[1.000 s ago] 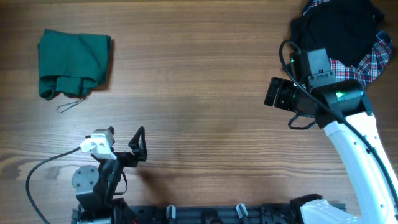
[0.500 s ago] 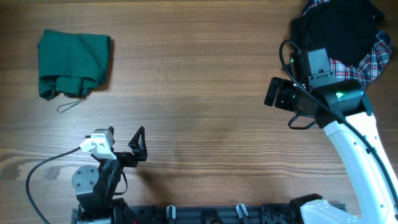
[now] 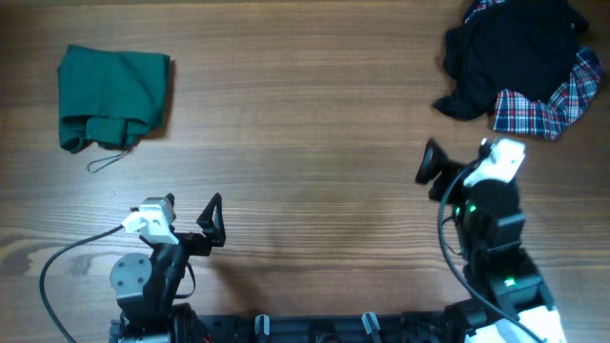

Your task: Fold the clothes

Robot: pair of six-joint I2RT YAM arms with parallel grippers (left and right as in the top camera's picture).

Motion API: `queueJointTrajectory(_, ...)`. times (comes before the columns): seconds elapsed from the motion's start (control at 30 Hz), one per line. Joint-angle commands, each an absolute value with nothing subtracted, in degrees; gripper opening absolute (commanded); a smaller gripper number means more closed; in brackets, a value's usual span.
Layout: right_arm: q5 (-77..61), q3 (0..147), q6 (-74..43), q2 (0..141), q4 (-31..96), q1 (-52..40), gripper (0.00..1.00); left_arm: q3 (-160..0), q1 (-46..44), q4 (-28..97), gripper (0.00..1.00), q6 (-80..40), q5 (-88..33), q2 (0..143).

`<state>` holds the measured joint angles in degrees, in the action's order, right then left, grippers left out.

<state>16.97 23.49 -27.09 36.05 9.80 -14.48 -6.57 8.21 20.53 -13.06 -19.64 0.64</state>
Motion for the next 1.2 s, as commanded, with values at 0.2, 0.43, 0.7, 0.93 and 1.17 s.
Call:
queueJointTrajectory(0.2, 17.78, 2.74, -32.91, 11.53, 3.9, -14.76, 1.0, -6.31, 8.43, 20.36, 1.0, -13.78, -20.34, 0.16)
queueJointTrajectory(0.43, 17.78, 2.72, -25.45, 1.93, 4.08, -14.76, 1.0, -6.31, 8.43, 20.36, 1.0, -13.78, -20.34, 0.16)
queueJointTrajectory(0.7, 16.71, 2.7, -29.1, 0.21, 4.03, -14.76, 1.0, -6.31, 8.43, 20.36, 1.0, -13.78, -20.34, 0.16)
queueJointTrajectory(0.93, 16.71, 2.7, -29.1, 0.21, 4.03, -14.76, 1.0, -6.31, 8.43, 20.36, 1.0, -13.78, -20.34, 0.16)
queueJointTrajectory(1.17, 16.71, 2.7, -29.1, 0.21, 4.03, -14.76, 1.0, -6.31, 8.43, 20.36, 1.0, -13.78, -20.34, 0.16)
